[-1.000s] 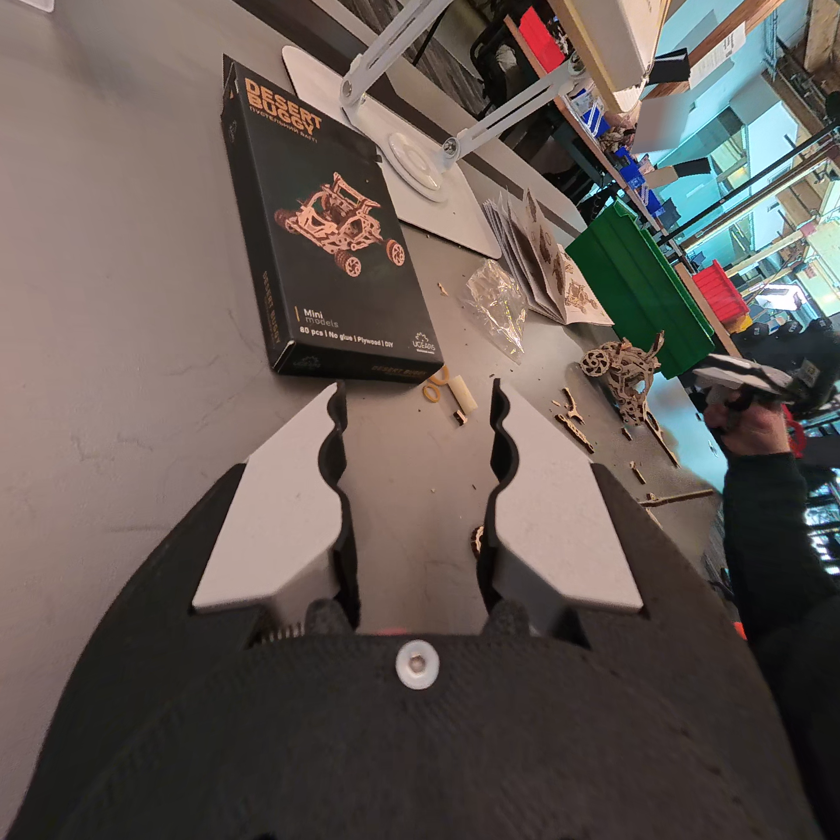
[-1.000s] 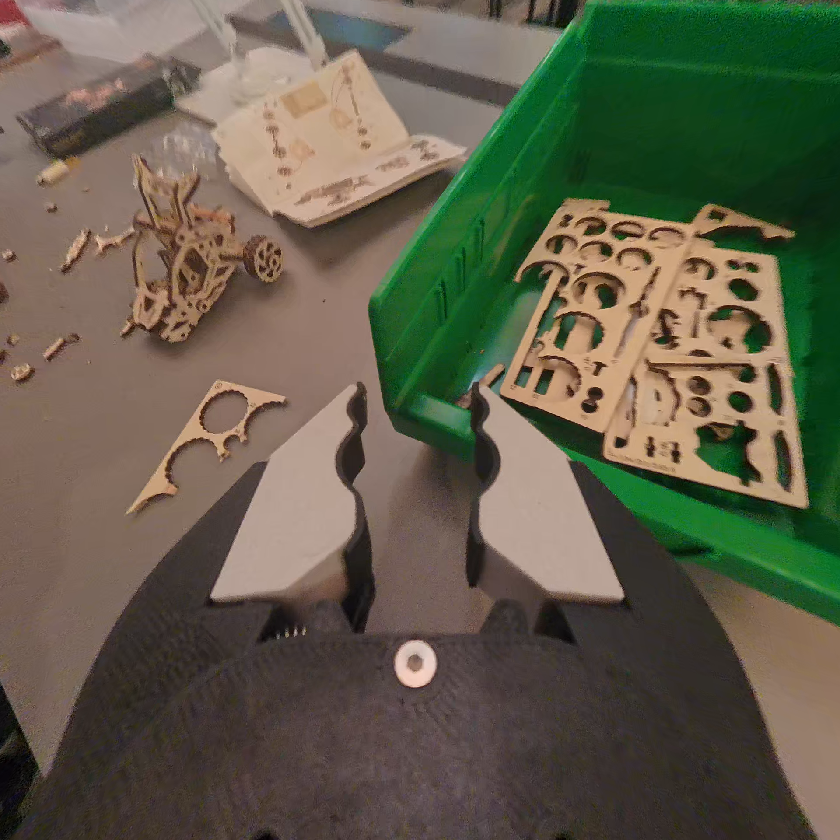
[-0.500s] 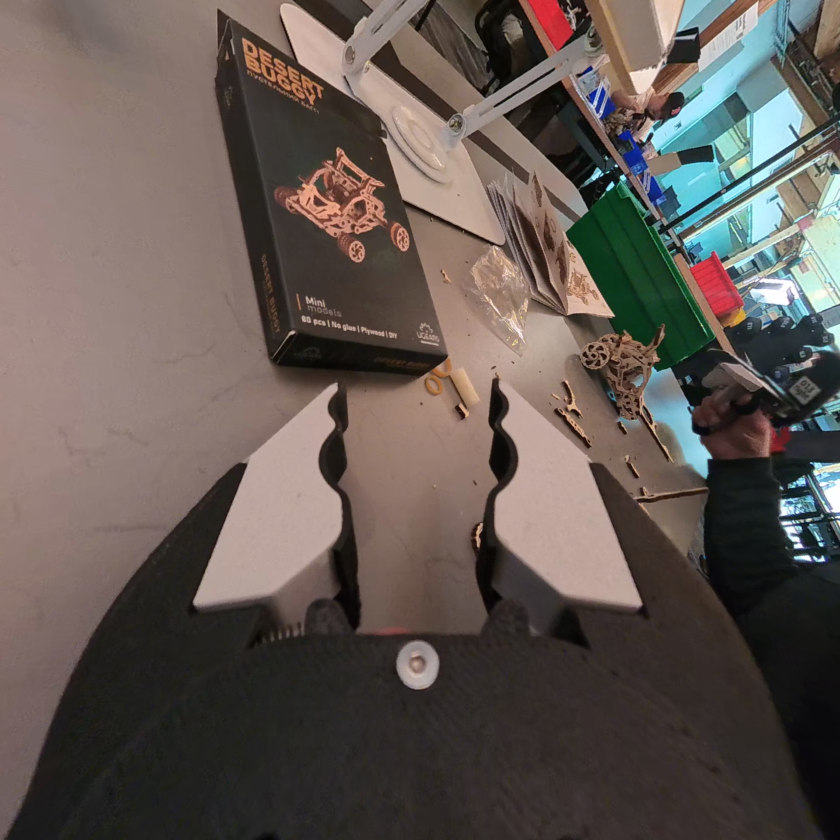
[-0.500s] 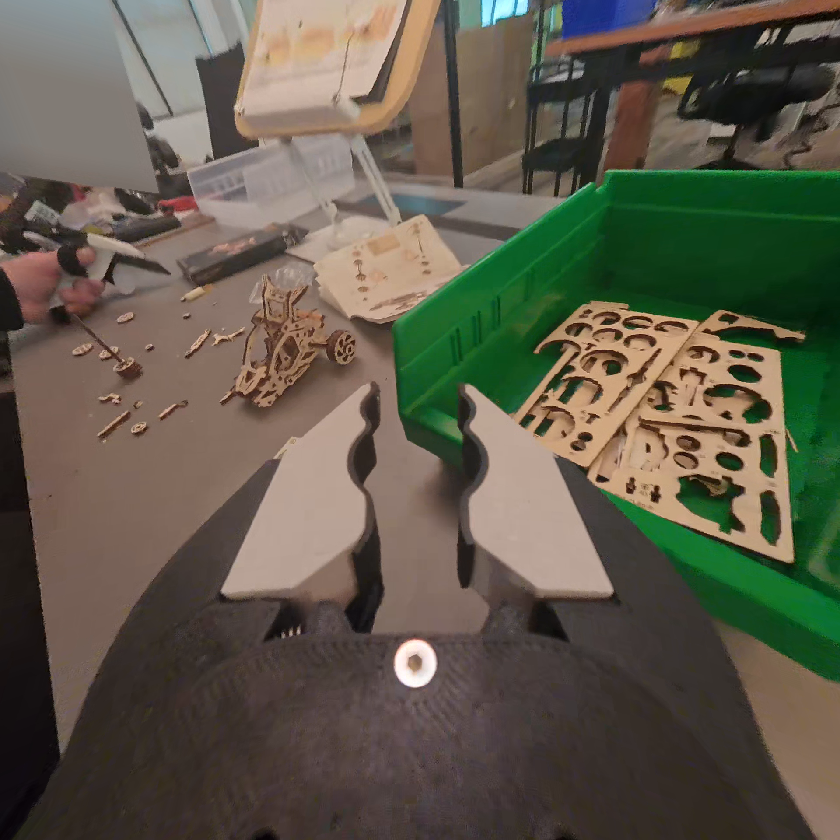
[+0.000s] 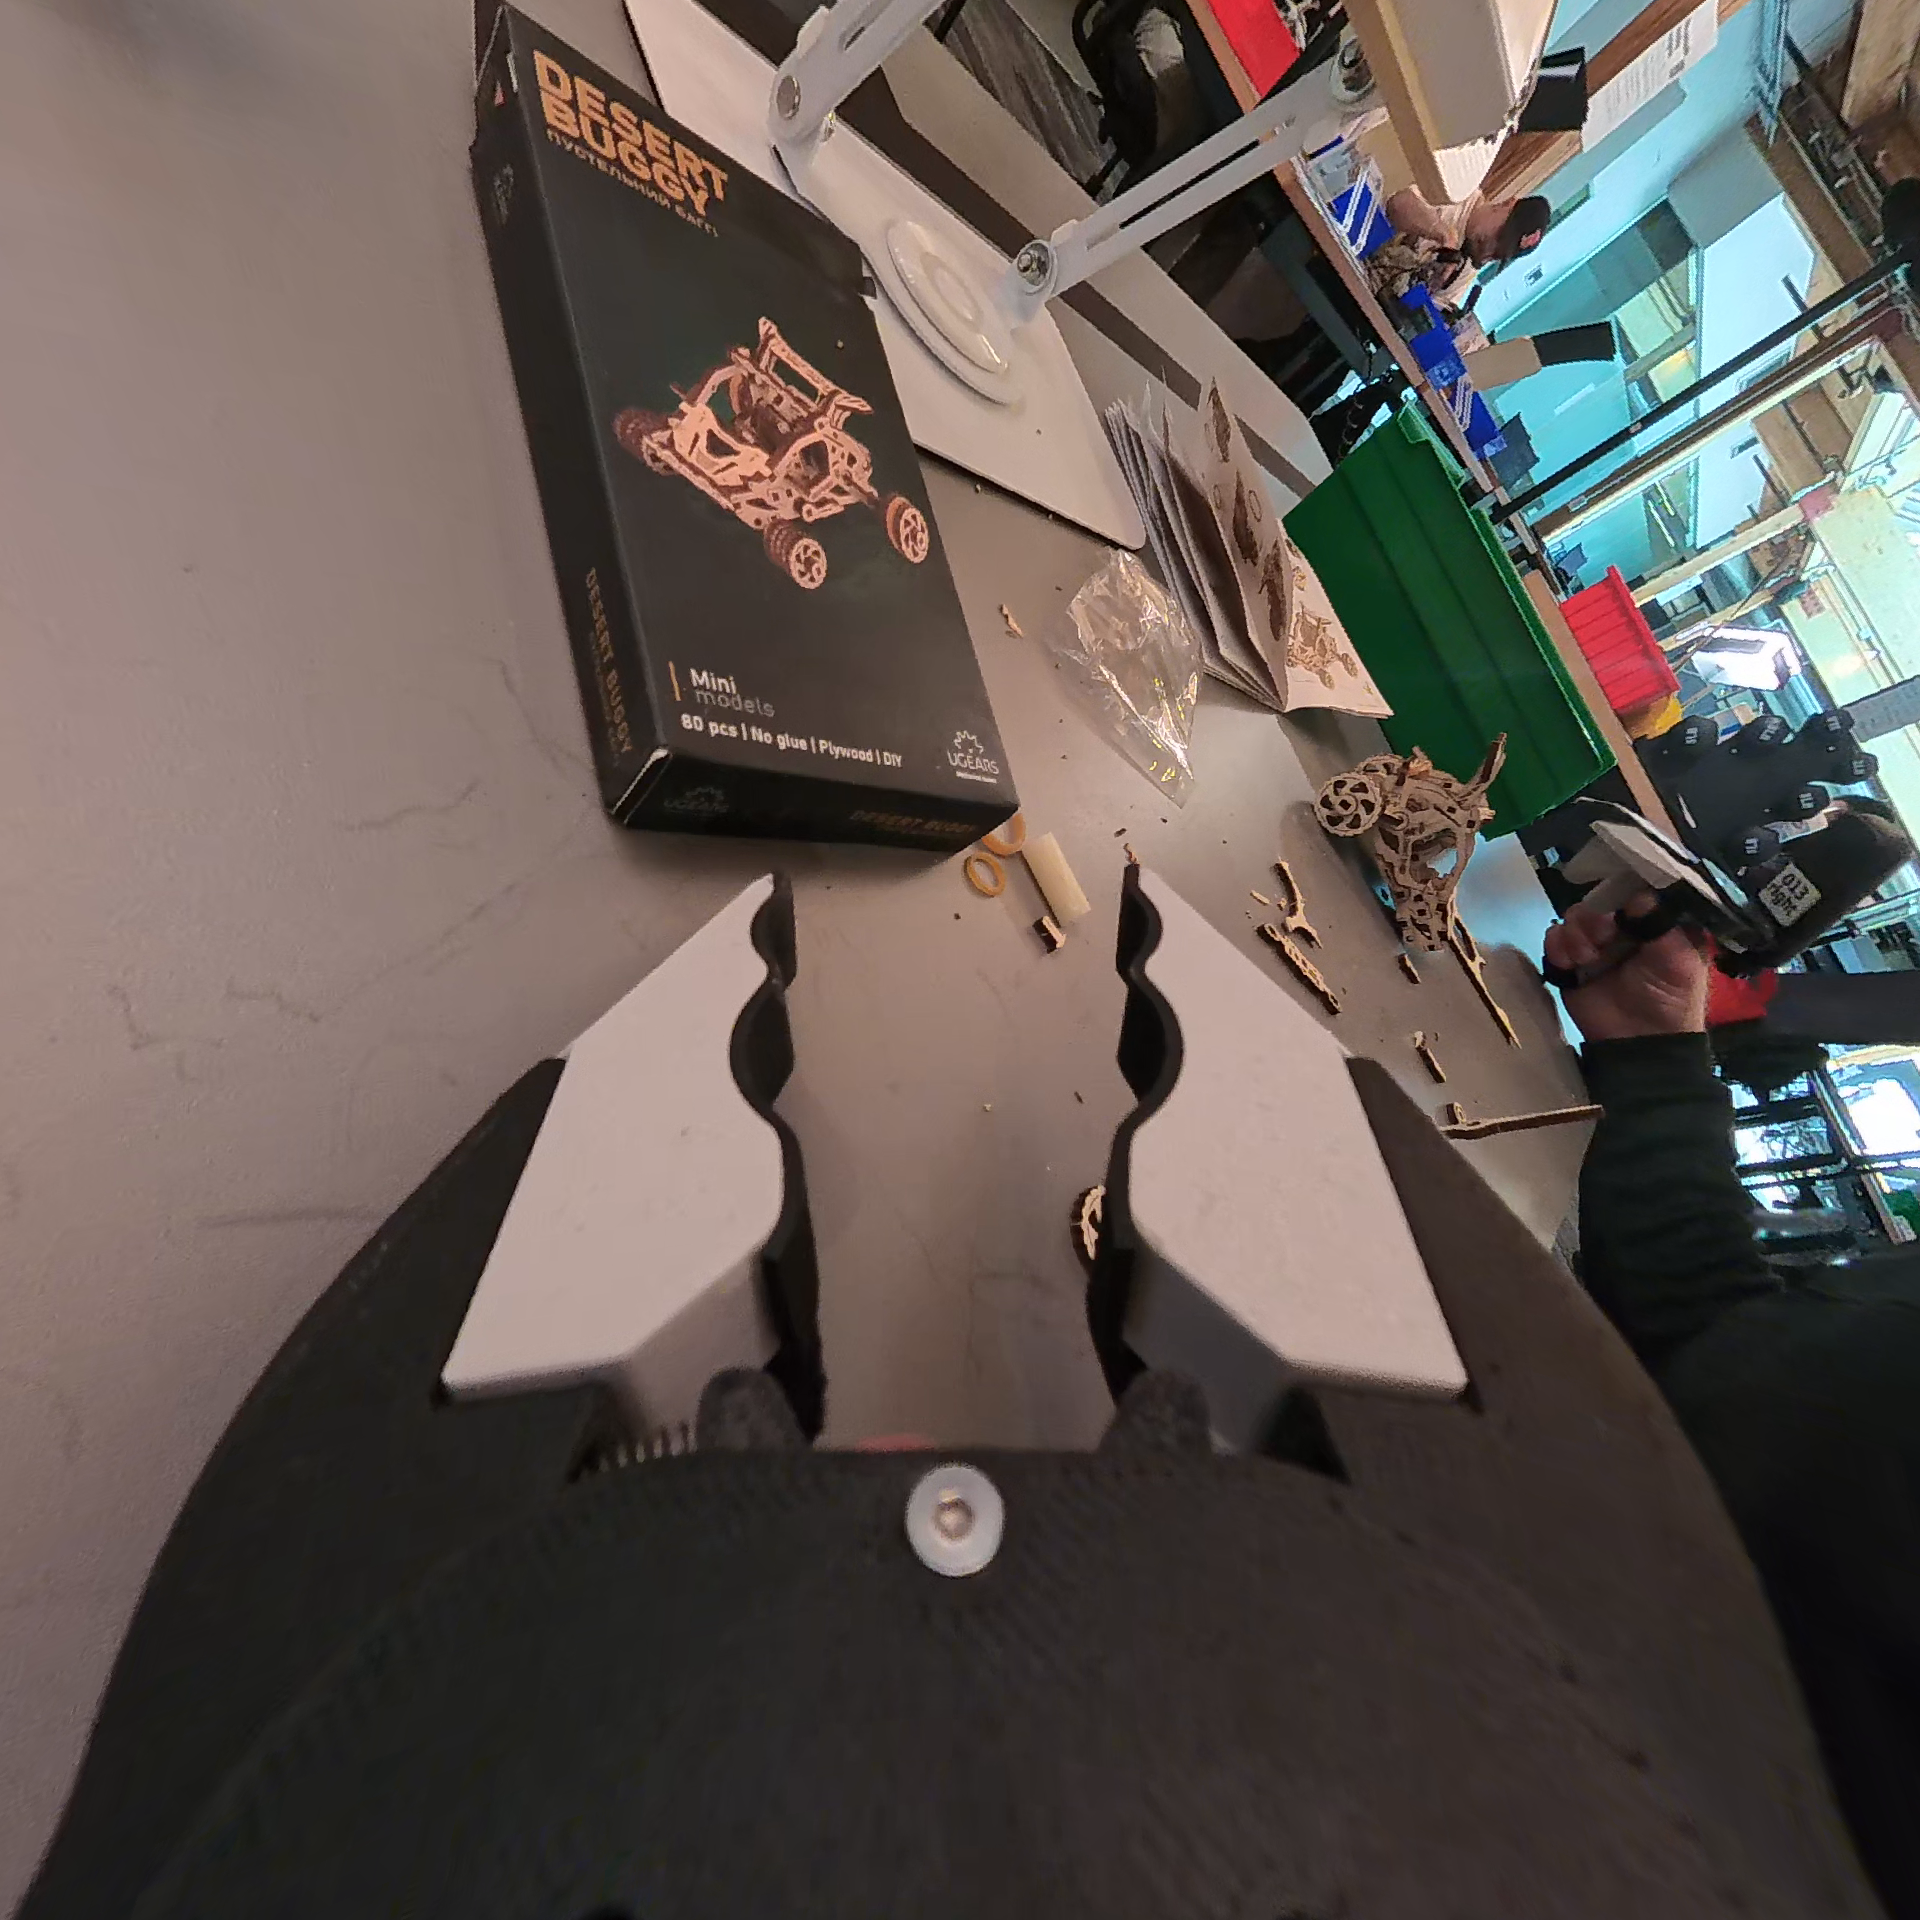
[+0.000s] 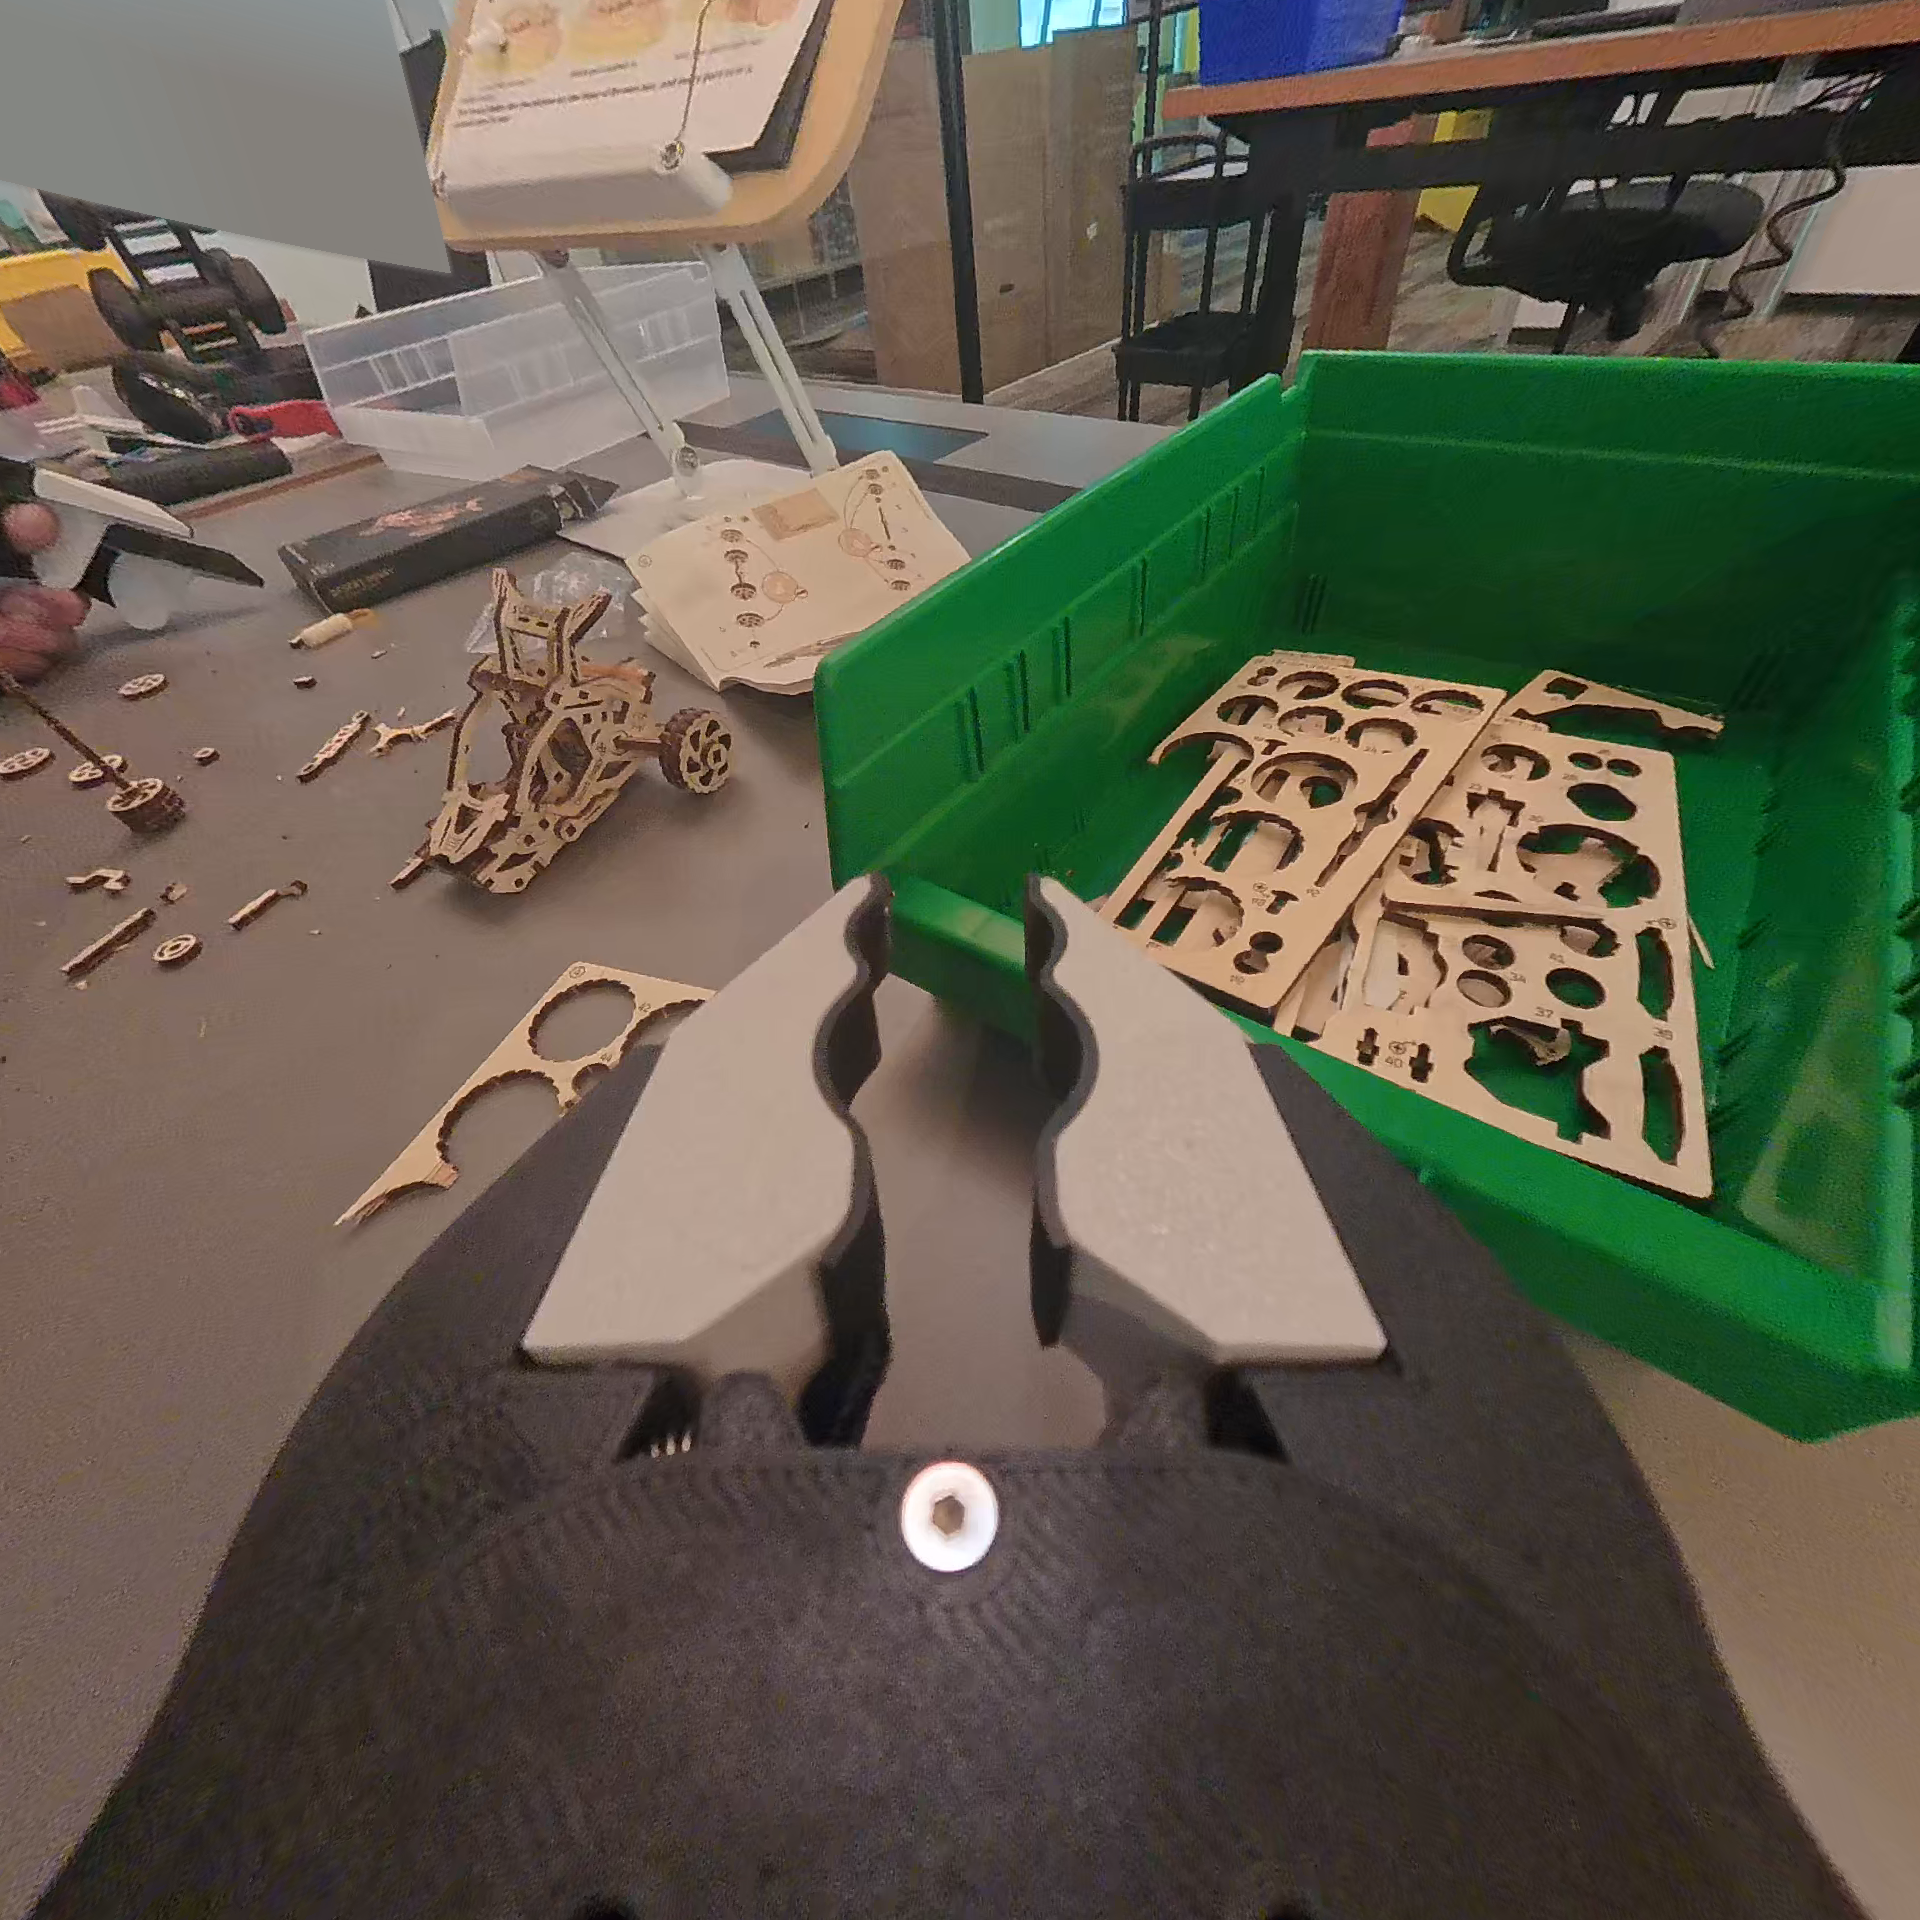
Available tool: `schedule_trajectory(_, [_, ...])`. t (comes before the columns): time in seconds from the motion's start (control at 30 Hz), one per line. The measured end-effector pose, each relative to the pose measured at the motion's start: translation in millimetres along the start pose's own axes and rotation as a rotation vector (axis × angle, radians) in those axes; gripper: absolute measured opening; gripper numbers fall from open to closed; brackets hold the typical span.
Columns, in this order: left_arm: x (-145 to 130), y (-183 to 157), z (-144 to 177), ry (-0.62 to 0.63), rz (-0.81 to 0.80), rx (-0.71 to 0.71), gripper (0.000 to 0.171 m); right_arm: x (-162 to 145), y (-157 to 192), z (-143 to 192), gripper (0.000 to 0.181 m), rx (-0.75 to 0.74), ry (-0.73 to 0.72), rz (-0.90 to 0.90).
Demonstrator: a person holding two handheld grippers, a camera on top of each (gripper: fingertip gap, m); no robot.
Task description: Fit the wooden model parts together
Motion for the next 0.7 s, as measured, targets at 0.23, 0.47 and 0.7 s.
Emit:
schedule_trajectory(0.23, [-0.1,-0.3,0.1,0.001,-0.002,-0.007,0.059,-0.4,0.4,-0.6,0.021,-0.005,0.007,0.006])
schedule_trajectory(0.47, [-0.1,-0.1,-0.1,0.003,-0.001,-0.005,0.059,-0.5,1.7,-0.6,0.017,0.016,0.006,0.009])
schedule_trajectory(0.7, [0.0,0.0,-0.5,0.008,0.002,-0.006,0.059,-0.5,1.0,-0.3,0.017,0.012,0.004,0.004])
Point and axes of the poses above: each gripper's, where its closed fingertips meet, z back along the fingers, x out of its top, y = z × x across the jaws, the point moved 8 cm from there along z, back along the fingers, and after that the axes turned 4 degrees about z, right-handed, at the moved point
